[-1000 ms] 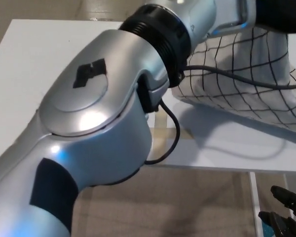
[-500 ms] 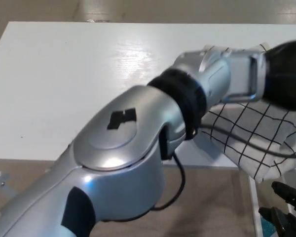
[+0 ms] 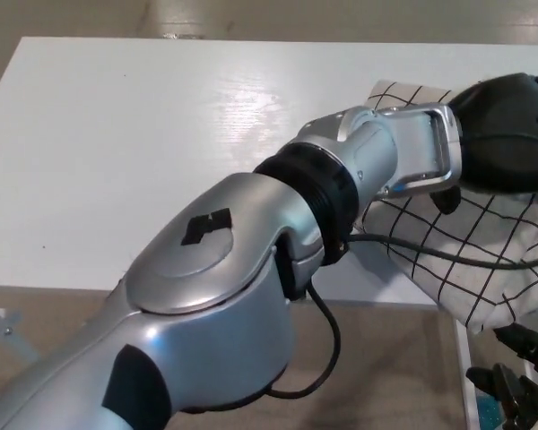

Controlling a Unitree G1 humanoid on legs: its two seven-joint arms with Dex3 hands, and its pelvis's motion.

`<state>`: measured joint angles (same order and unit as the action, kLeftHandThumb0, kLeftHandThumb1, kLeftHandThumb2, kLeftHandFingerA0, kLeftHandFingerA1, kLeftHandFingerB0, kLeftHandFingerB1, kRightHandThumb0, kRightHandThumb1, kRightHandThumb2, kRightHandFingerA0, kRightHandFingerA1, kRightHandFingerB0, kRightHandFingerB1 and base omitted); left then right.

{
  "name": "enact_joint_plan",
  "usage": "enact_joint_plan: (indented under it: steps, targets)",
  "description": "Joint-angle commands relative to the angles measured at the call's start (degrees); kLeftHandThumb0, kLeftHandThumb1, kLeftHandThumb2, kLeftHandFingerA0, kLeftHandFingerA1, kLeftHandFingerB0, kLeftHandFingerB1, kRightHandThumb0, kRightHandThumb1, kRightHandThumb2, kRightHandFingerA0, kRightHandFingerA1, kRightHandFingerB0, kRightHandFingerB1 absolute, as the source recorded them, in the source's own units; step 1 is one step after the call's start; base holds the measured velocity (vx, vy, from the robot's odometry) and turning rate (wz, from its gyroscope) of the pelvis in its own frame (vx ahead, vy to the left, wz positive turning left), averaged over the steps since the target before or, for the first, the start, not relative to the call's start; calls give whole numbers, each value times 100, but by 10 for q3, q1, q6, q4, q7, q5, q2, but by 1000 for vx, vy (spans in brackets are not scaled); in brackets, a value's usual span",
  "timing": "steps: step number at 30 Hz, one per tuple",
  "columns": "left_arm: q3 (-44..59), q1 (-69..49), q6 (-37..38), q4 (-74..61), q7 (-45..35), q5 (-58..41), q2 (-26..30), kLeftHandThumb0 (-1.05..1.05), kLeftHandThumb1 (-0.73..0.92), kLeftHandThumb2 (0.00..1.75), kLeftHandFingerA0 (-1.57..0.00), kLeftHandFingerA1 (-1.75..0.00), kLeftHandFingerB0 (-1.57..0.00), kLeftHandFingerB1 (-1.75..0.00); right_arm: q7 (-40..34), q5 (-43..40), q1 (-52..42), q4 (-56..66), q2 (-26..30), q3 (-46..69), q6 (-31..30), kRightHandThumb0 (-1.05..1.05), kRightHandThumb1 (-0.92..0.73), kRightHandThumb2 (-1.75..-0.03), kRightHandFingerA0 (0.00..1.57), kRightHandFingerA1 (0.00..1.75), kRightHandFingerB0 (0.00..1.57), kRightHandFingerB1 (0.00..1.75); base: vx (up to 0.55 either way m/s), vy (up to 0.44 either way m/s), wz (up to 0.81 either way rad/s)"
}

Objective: Use the left hand to fold a white towel with checkered patterns in half.

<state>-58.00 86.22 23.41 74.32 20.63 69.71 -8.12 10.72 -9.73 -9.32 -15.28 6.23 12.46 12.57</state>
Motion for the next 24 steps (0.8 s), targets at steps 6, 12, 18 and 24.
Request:
enact_joint_plan:
  steps: [6, 12, 18, 24]
  targets:
    - [109, 79, -49, -21, -194, -101, -61, -98, 70, 65, 0, 0, 0, 0, 2, 12, -14, -17, 8, -3, 10, -43, -68, -61, 77, 56, 61, 46, 0, 0, 0]
    - [176, 108, -18, -65, -217, -150, -33, -103, 58, 99, 0, 0, 0, -6, -1, 24, -17, -16, 11, -12, 2, -45, -68, -61, 77, 56, 61, 45, 0, 0, 0]
    - [321, 111, 27, -214, -269, -266, 89, -105, 64, 107, 0, 0, 0, -7, 4, 21, -22, -25, 17, -11, 1, -46, -69, -61, 74, 55, 61, 45, 0, 0, 0]
    - [392, 53, 21, -362, -317, -312, 171, -101, 79, 65, 0, 0, 0, 0, 14, 12, -26, -41, 17, -7, 5, -47, -69, -61, 69, 54, 60, 44, 0, 0, 0]
